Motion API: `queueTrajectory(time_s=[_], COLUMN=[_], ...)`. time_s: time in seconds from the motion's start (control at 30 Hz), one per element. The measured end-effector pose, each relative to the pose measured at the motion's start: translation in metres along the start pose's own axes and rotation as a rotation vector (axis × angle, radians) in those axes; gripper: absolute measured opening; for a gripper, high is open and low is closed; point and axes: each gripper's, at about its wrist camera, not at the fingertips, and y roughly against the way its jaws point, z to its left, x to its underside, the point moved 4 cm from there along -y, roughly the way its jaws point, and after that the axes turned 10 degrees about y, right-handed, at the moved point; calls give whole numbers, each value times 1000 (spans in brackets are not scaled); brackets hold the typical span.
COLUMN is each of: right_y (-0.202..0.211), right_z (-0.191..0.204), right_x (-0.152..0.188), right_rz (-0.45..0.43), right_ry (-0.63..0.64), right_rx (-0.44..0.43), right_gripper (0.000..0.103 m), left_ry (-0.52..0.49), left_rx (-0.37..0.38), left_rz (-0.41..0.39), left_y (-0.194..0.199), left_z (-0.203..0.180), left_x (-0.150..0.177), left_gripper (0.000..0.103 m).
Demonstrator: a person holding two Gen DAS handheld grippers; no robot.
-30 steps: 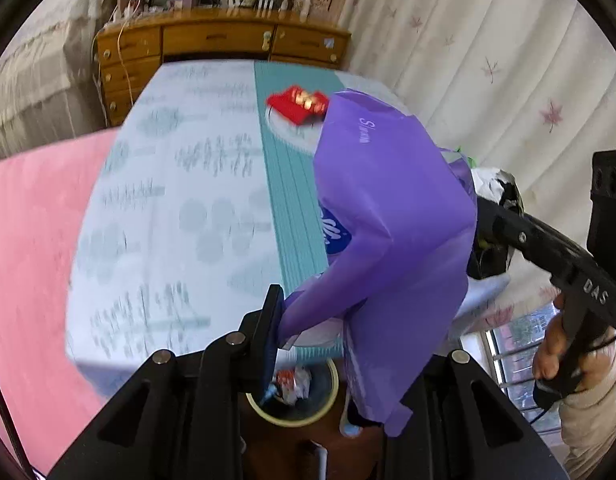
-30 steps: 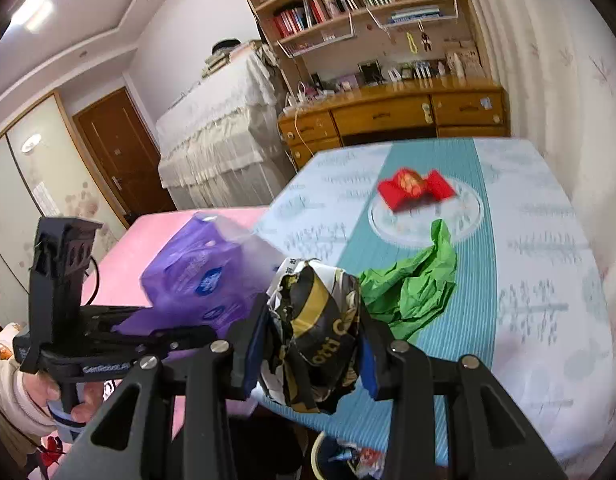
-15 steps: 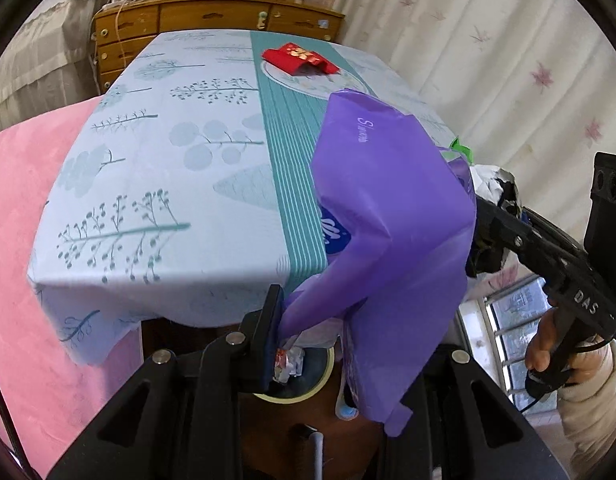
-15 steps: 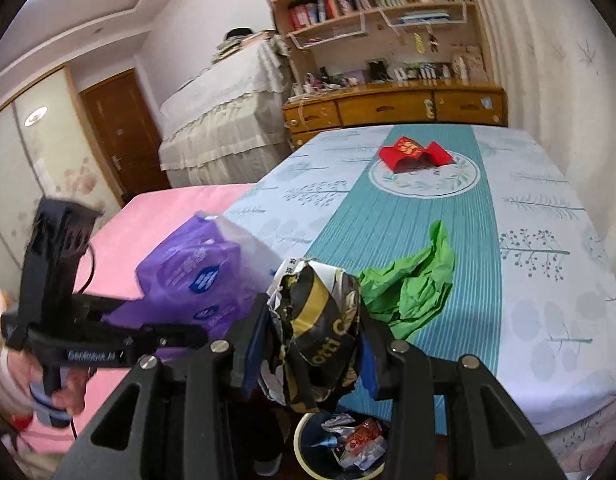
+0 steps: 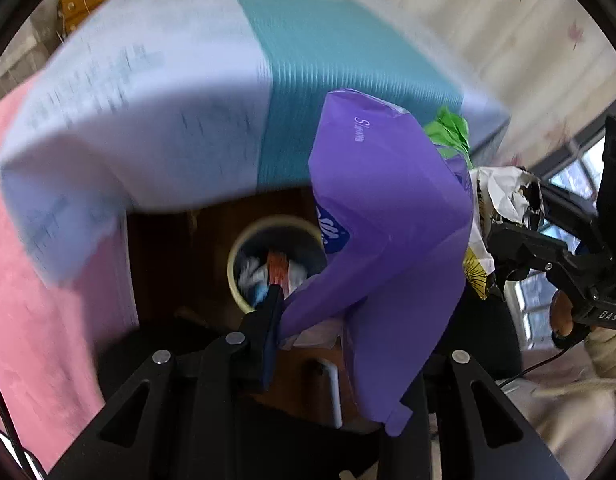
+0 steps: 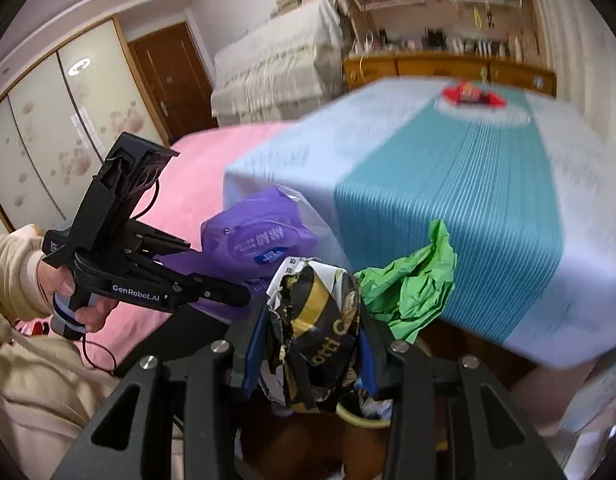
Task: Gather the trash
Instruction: 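Carry the tissue pack and wrapper down over the trash bin with both tools, then open both tools over the bin to drop the tissue pack and wrapper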
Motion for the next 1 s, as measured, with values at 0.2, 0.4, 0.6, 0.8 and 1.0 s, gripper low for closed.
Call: queueTrajectory(time_s=[0.2,0.4,0.6,0.8,1.0], right_y=[-51,-110,-166,-202,-226], right_z=[-4,-23,-65,-105,-119], right_x=[49,84,109,148,164], right_rz=[134,255,315,342,372], right_ry=[-47,-50,-220,-468,-557], right_rx=[-53,-53,-53,-32,-31], right_gripper=[39,39,39,40,42], left_ry=[22,4,13,60,98], left_rx=[-65,-145,-152,-168,-166], left_rz=[157,235,301,298,270], left_y=[-64,-128,-193,-232,-260], left_z=[12,24,26,40,41], left_x=[22,16,2,-3,-10], left_gripper=[26,26,29,30,37])
